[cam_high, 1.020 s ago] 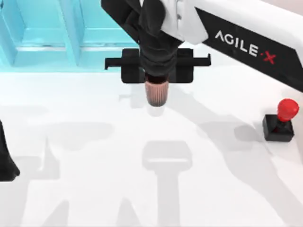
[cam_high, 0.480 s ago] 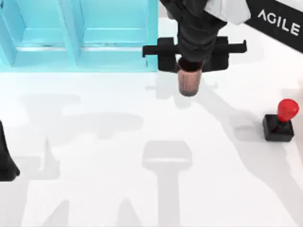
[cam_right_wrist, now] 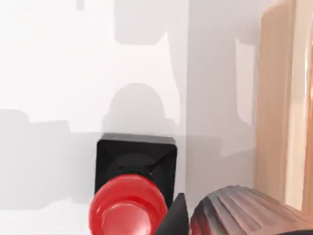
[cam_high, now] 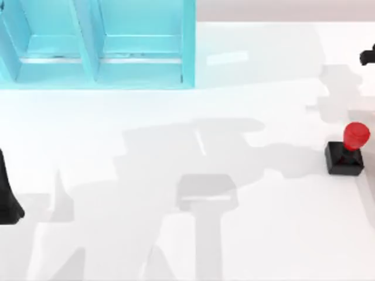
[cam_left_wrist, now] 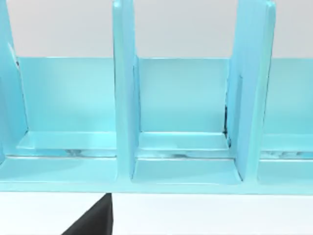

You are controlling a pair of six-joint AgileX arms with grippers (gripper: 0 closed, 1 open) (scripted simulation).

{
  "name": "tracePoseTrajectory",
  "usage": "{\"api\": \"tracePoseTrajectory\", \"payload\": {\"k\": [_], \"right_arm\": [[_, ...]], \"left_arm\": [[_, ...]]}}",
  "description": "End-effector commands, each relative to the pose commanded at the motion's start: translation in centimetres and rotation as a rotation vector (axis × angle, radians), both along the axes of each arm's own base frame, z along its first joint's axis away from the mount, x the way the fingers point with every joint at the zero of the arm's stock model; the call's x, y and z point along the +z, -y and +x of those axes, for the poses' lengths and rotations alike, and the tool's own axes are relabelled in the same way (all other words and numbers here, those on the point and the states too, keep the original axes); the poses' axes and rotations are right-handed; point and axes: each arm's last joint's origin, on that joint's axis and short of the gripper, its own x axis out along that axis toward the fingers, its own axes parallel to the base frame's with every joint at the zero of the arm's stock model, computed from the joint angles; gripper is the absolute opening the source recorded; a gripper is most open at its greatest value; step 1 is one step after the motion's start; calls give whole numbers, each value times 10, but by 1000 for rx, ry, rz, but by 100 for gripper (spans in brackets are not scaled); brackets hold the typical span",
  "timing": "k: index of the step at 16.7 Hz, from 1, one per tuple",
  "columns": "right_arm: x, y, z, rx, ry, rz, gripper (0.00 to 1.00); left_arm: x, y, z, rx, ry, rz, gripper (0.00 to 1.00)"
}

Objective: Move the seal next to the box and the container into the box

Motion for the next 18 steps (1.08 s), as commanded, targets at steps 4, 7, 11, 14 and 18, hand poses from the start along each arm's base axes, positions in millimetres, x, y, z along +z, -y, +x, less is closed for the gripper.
{"api": "tracePoseTrajectory", "payload": {"k": [4,7,11,14,18], "right_arm": [[-5,102,-68,2,13,29,0],[-15,146,-128,1,51,38,0],[-30,167,-189,-1,108,28,0],[-36,169,-208,0,130,19,0],[-36,169,-209,0,131,19,0]], "left_arm": [[0,0,0,0,0,0,100],[0,0,0,0,0,0,100],[0,0,0,0,0,0,100],[0,0,0,0,0,0,100],[0,0,0,0,0,0,100]]}}
